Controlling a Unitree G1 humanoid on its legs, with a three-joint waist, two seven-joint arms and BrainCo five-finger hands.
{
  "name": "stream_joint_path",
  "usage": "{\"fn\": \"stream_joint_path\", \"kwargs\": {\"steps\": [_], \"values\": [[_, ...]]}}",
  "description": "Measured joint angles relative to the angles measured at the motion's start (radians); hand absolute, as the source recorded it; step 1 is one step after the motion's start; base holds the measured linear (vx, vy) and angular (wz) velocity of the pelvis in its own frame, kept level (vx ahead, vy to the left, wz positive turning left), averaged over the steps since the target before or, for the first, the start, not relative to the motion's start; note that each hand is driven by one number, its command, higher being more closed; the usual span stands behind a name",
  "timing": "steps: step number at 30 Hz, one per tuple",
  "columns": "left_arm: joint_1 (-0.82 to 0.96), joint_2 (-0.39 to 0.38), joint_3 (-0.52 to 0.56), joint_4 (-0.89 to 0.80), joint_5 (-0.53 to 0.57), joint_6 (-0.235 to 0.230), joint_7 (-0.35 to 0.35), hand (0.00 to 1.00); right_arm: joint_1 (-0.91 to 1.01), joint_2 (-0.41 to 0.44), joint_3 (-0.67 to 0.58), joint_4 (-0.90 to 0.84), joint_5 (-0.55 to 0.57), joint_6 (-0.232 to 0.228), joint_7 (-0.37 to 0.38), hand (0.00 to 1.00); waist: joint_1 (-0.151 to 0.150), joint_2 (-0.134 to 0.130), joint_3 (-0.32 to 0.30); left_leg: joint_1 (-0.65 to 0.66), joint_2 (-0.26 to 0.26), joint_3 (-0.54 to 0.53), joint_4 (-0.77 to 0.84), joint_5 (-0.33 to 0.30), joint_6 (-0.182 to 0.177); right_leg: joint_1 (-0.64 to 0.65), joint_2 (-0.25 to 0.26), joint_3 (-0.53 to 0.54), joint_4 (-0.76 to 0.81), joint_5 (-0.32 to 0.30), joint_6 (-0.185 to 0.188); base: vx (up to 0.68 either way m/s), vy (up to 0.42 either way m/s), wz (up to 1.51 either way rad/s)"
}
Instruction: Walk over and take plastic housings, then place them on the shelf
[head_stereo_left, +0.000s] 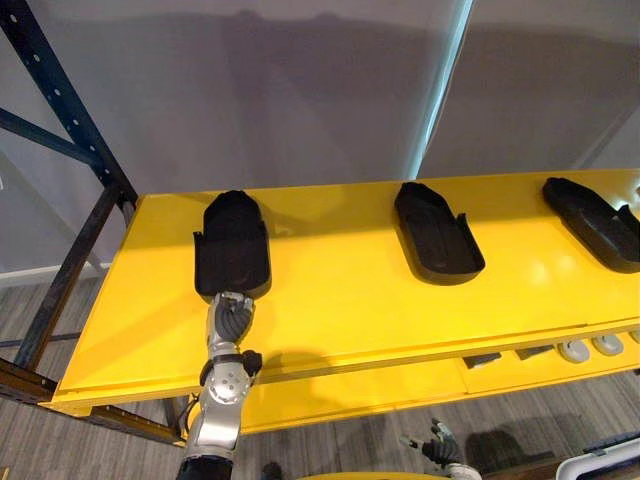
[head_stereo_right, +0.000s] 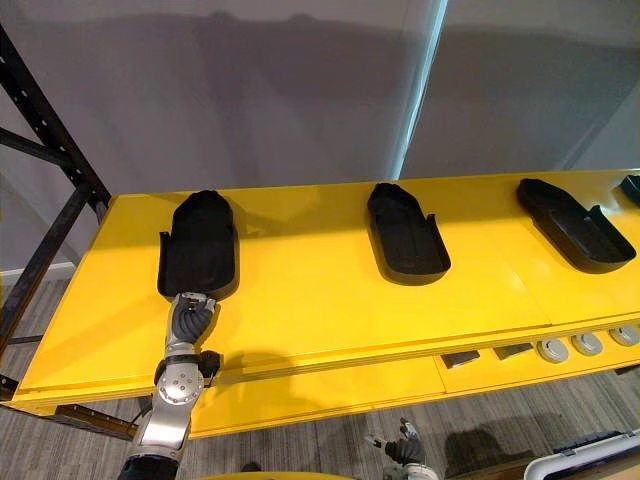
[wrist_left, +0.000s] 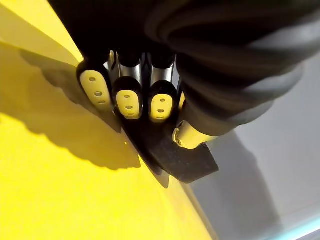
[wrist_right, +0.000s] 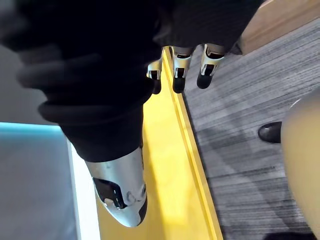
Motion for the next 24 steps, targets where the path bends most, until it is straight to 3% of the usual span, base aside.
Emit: {"fn": "stream_joint_path", "kwargs": {"steps": [8,11,16,19,22,24], "values": [[0.006,0.001,-0.004,-0.03,0.006,0.0,0.015,1.0,-0.01,-0.004,-0.003,0.031,0.0,0.007,-0.001,0.0,-0.003,-0.002,0.0,0.0,-0.001,-0.018,-0.007,0.0,0.0,0.015,0.0,-0.018,-0.013,0.001,-0.001,0.0,-0.001,0.06],[0.044,0.001,-0.017,-0.229,0.005,-0.003,0.014,1.0,-0.014,-0.005,-0.005,0.065,0.0,0.006,-0.001,0.0,-0.001,-0.011,0.006,-0.004,-0.001,-0.028,-0.001,0.0,0.0,0.027,0.001,-0.021,-0.016,0.001,-0.001,0.04,0.002,0.11],[0.058,0.025,0.03,-0.597,-0.06,-0.086,0.036,1.0,-0.012,-0.003,-0.01,0.063,0.001,0.005,-0.001,0.0,0.0,-0.01,0.013,-0.001,-0.001,-0.044,0.0,-0.001,0.0,0.043,0.001,-0.032,-0.014,0.001,-0.001,0.01,0.0,0.1],[0.099,0.023,0.17,-0.755,-0.137,-0.138,0.085,1.0,-0.021,-0.002,-0.024,0.056,0.001,0.005,-0.001,0.0,0.004,0.0,0.023,-0.001,-0.001,-0.069,-0.001,-0.004,0.003,0.058,0.001,-0.053,-0.001,-0.008,0.007,-0.04,-0.004,0.23],[0.186,0.01,0.37,-0.795,-0.206,-0.152,0.141,1.0,-0.018,0.0,-0.025,0.025,0.0,0.007,-0.001,0.0,0.006,0.01,0.029,-0.001,-0.002,-0.089,-0.001,-0.006,0.0,0.063,-0.001,-0.078,0.019,-0.03,0.001,-0.04,-0.011,0.27],[0.241,-0.023,0.447,-0.792,-0.269,-0.153,0.157,1.0,-0.015,0.005,-0.024,-0.002,0.0,0.008,-0.001,0.0,0.01,0.01,0.03,-0.003,0.0,-0.092,0.007,-0.007,-0.002,0.064,-0.001,-0.086,0.031,-0.042,0.0,-0.03,-0.014,0.2]]}}
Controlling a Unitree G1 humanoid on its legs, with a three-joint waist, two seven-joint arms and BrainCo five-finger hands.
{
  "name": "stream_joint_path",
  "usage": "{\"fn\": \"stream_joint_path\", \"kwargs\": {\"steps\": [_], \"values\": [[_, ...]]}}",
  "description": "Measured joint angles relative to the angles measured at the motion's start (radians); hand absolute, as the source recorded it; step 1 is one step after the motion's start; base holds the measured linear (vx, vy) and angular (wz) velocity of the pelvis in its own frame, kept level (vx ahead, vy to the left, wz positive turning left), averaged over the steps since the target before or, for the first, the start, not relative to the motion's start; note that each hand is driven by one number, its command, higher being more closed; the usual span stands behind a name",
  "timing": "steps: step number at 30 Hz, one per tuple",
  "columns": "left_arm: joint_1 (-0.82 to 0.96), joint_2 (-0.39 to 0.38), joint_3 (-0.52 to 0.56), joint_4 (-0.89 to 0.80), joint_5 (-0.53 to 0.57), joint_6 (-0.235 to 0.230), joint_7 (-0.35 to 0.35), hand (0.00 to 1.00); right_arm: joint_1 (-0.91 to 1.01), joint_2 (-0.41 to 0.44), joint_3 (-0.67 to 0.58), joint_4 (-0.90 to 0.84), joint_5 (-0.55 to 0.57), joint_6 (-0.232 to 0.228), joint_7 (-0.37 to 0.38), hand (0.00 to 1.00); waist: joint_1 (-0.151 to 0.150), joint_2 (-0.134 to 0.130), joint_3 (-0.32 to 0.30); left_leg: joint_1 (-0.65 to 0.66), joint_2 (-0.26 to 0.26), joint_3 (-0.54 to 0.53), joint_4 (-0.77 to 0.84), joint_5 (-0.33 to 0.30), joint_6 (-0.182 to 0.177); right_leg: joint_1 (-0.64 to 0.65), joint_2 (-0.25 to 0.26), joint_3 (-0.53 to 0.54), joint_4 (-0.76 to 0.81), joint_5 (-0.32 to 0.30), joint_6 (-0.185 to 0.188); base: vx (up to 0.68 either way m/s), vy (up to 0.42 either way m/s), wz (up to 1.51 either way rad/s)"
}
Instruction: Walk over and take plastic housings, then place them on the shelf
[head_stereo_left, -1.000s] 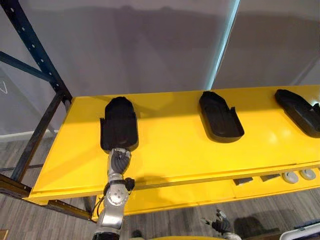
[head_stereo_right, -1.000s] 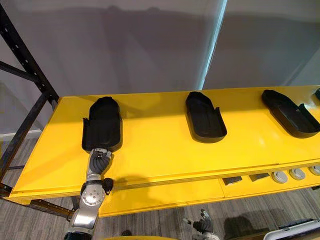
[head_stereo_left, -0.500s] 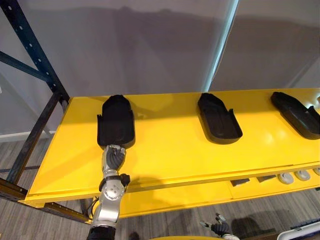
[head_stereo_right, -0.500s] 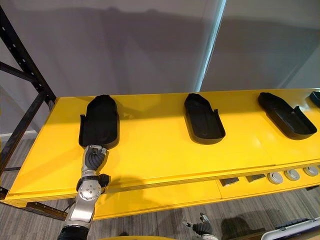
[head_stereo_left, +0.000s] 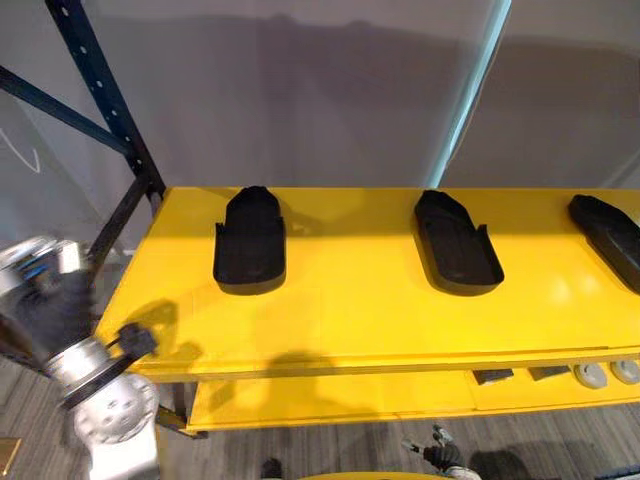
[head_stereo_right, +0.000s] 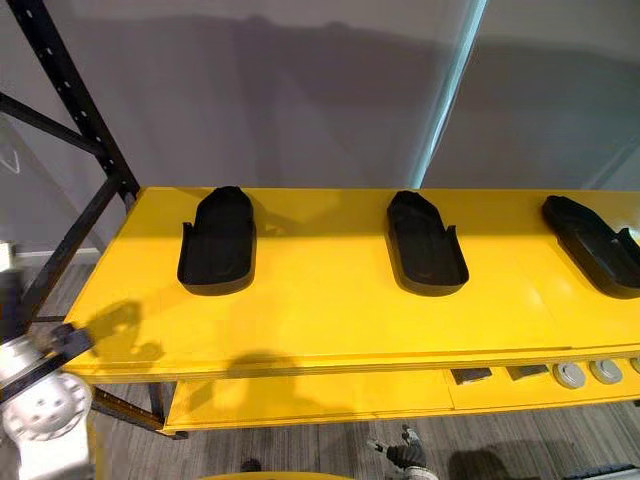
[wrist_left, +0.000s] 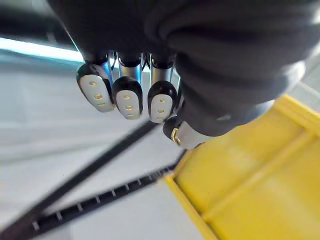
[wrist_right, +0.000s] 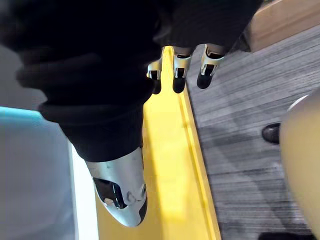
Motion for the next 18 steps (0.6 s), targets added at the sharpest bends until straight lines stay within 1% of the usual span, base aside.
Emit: {"fn": "stream_joint_path", "kwargs": {"steps": [1,2,4,5,6,7,8,9,10,11,13,14,15,17,18], "values": [[0.019,-0.012,0.018,0.004,-0.015,0.0,0.007,1.0,0.002,0.002,0.0,-0.011,0.0,0.0,0.0,0.0,0.004,0.0,0.002,-0.003,0.001,-0.002,0.009,0.0,0.0,0.0,-0.001,-0.005,0.005,-0.005,0.0,-0.03,-0.017,0.2],[0.064,-0.036,0.042,0.028,-0.046,0.002,0.009,1.0,0.006,0.005,0.001,-0.025,-0.001,0.0,0.0,0.0,0.024,-0.001,0.002,-0.016,0.002,-0.011,0.036,-0.007,0.006,0.001,-0.005,-0.017,0.012,-0.01,-0.003,-0.02,-0.005,0.21],[0.111,-0.055,0.05,0.092,-0.069,0.004,0.004,1.0,0.005,0.01,0.002,-0.05,-0.002,0.003,0.0,0.0,0.031,-0.003,0.003,-0.031,0.002,-0.028,0.071,-0.019,0.004,-0.001,-0.008,-0.034,0.02,-0.015,-0.005,-0.01,-0.001,0.24],[0.139,-0.071,0.051,0.163,-0.077,0.026,-0.012,1.0,0.005,0.011,0.004,-0.068,-0.006,0.004,0.0,0.0,0.036,-0.005,0.001,-0.042,0.003,-0.033,0.095,-0.029,0.004,-0.001,-0.009,-0.041,0.021,-0.016,-0.006,-0.02,-0.006,0.15],[0.151,-0.078,0.049,0.204,-0.082,0.037,-0.021,1.0,0.005,0.011,0.004,-0.072,-0.01,0.005,0.001,0.0,0.04,-0.004,0.001,-0.049,0.004,-0.034,0.107,-0.037,0.007,-0.001,-0.009,-0.042,0.021,-0.016,-0.007,-0.03,-0.008,0.04],[0.164,-0.092,0.048,0.282,-0.085,0.062,-0.05,1.0,0.004,0.01,0.004,-0.082,-0.013,0.011,0.001,0.0,0.044,-0.004,0.001,-0.058,0.004,-0.035,0.129,-0.047,0.006,-0.001,-0.009,-0.044,0.022,-0.017,-0.007,0.0,0.0,0.0],[0.171,-0.1,0.047,0.325,-0.085,0.075,-0.064,1.0,0.003,0.01,0.006,-0.09,-0.016,0.013,0.001,0.0,0.045,-0.005,0.001,-0.064,0.004,-0.036,0.139,-0.053,0.007,-0.001,-0.009,-0.044,0.022,-0.017,-0.007,0.0,0.0,0.0],[0.178,-0.112,0.028,0.435,-0.085,0.096,-0.087,0.0,0.005,0.006,0.025,-0.093,-0.02,0.014,0.001,0.0,0.046,-0.005,0.002,-0.069,0.003,-0.032,0.155,-0.064,0.011,-0.001,-0.009,-0.044,0.022,-0.017,-0.007,-0.01,0.002,-0.06],[0.18,-0.11,0.015,0.538,-0.087,0.112,-0.112,0.0,0.005,0.006,0.03,-0.093,-0.021,0.021,0.004,0.0,0.046,-0.007,0.002,-0.071,0.003,-0.027,0.166,-0.071,0.011,0.0,-0.011,-0.043,0.023,-0.017,-0.007,-0.01,0.005,-0.08],[0.179,-0.109,0.01,0.597,-0.093,0.116,-0.129,0.0,0.005,0.007,0.031,-0.093,-0.021,0.023,0.005,0.0,0.046,-0.007,0.003,-0.072,0.002,-0.025,0.17,-0.074,0.012,0.0,-0.011,-0.043,0.023,-0.017,-0.006,0.01,0.016,-0.08],[0.154,-0.109,-0.026,0.819,-0.108,0.131,-0.178,0.0,0.006,0.012,0.031,-0.093,-0.021,0.028,0.007,0.0,0.045,-0.019,0.007,-0.07,-0.003,-0.021,0.175,-0.077,0.013,-0.006,-0.023,-0.04,0.041,-0.028,-0.002,0.01,0.011,-0.02],[0.144,-0.11,-0.031,0.87,-0.111,0.134,-0.192,0.0,0.007,0.012,0.031,-0.093,-0.02,0.028,0.007,0.0,0.045,-0.022,0.006,-0.069,-0.006,-0.021,0.175,-0.077,0.012,-0.008,-0.026,-0.04,0.048,-0.032,0.0,0.0,0.0,0.0],[0.122,-0.109,-0.042,0.976,-0.119,0.139,-0.21,0.0,0.007,0.01,0.031,-0.093,-0.02,0.028,0.006,0.0,0.044,-0.025,0.005,-0.068,-0.012,-0.02,0.175,-0.075,0.01,-0.013,-0.033,-0.04,0.058,-0.039,0.002,0.0,0.0,0.0],[0.093,-0.108,-0.068,1.106,-0.125,0.145,-0.216,0.0,0.006,0.011,0.031,-0.093,-0.02,0.027,0.005,0.0,0.044,-0.023,0.005,-0.067,-0.017,-0.013,0.173,-0.076,0.012,-0.019,-0.041,-0.035,0.065,-0.042,0.004,0.01,0.028,-0.05],[0.083,-0.106,-0.073,1.136,-0.125,0.146,-0.219,0.0,0.006,0.012,0.032,-0.092,-0.02,0.027,0.005,0.0,0.044,-0.023,0.005,-0.066,-0.018,-0.011,0.173,-0.077,0.013,-0.019,-0.043,-0.033,0.065,-0.042,0.005,0.01,0.023,-0.07]]}}
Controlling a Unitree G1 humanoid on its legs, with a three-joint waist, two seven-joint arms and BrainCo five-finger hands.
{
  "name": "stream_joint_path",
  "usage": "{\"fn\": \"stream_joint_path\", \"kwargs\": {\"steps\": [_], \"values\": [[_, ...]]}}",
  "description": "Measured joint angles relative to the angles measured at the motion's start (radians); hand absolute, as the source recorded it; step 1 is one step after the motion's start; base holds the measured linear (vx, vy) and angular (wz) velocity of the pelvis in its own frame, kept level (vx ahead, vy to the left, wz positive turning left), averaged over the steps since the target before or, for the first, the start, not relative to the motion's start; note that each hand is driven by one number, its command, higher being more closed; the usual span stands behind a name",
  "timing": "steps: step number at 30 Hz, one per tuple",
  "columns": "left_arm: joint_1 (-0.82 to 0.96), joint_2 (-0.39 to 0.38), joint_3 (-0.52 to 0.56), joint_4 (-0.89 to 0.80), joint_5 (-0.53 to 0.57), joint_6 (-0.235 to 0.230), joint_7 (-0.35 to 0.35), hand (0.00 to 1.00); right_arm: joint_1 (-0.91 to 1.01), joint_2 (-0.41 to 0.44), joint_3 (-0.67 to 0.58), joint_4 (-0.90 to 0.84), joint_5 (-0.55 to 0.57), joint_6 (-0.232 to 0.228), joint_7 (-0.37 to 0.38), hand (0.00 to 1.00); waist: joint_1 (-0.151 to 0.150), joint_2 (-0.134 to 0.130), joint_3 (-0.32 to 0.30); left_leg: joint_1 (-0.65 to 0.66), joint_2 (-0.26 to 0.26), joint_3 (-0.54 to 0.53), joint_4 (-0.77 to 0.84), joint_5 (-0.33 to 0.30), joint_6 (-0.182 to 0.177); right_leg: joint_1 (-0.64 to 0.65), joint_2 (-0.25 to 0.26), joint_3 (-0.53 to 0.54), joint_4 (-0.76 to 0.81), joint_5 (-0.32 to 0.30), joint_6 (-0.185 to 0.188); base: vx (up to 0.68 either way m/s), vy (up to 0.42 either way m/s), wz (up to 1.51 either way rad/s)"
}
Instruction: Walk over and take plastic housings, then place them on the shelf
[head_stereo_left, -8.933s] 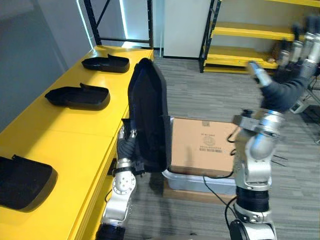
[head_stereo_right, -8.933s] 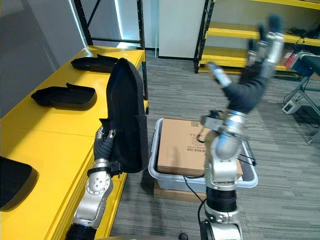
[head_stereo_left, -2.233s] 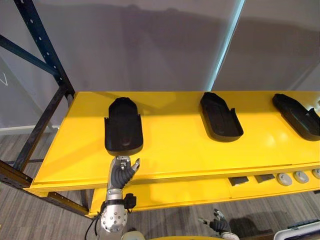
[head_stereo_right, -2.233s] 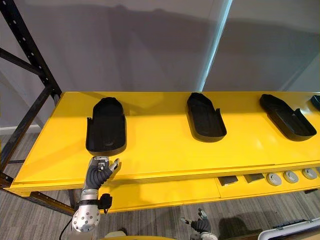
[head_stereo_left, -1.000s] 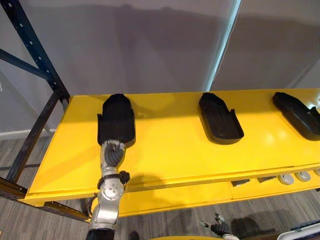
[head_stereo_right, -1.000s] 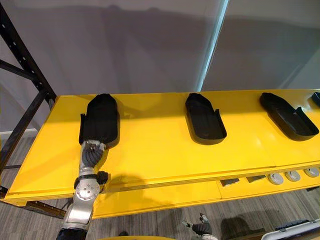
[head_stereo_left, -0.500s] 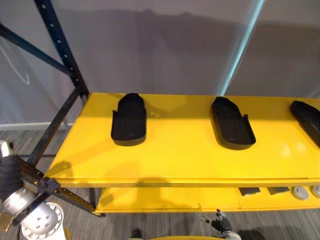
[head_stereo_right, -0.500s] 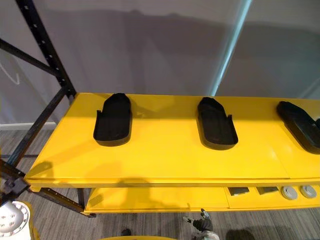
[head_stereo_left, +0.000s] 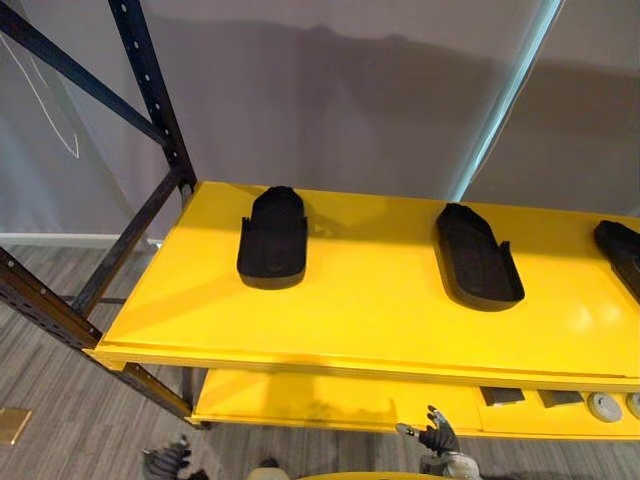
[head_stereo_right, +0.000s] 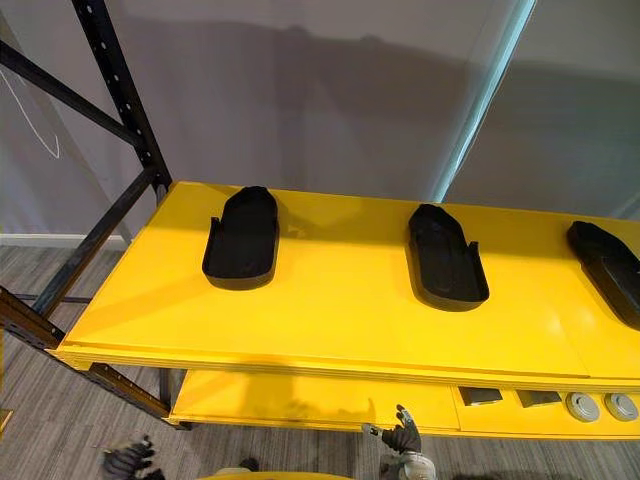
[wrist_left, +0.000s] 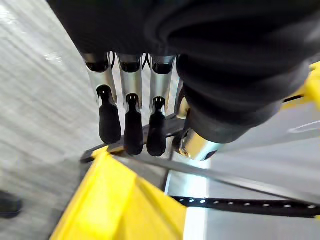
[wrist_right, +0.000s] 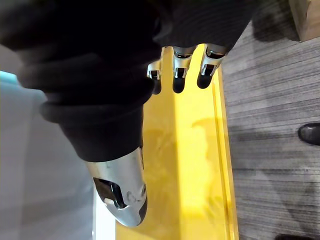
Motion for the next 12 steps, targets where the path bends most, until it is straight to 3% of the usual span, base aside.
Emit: {"fn": "stream_joint_path", "kwargs": {"steps": [6,12], "values": [[-0.05,0.007,-0.013,0.193,0.011,0.0,-0.018,0.0,-0.001,-0.001,-0.009,0.047,0.002,-0.002,-0.005,0.0,0.0,0.013,-0.004,0.02,-0.015,0.015,-0.026,0.0,0.003,0.002,-0.008,0.016,-0.009,-0.001,0.004,0.02,0.01,-0.07],[-0.1,0.025,-0.064,0.274,0.069,-0.001,-0.036,0.0,-0.007,-0.003,-0.026,0.084,0.003,-0.004,-0.009,0.0,-0.001,0.027,-0.007,0.052,-0.023,0.018,-0.093,0.03,0.003,0.009,-0.008,0.019,-0.023,0.002,0.008,0.04,-0.005,-0.01]]}}
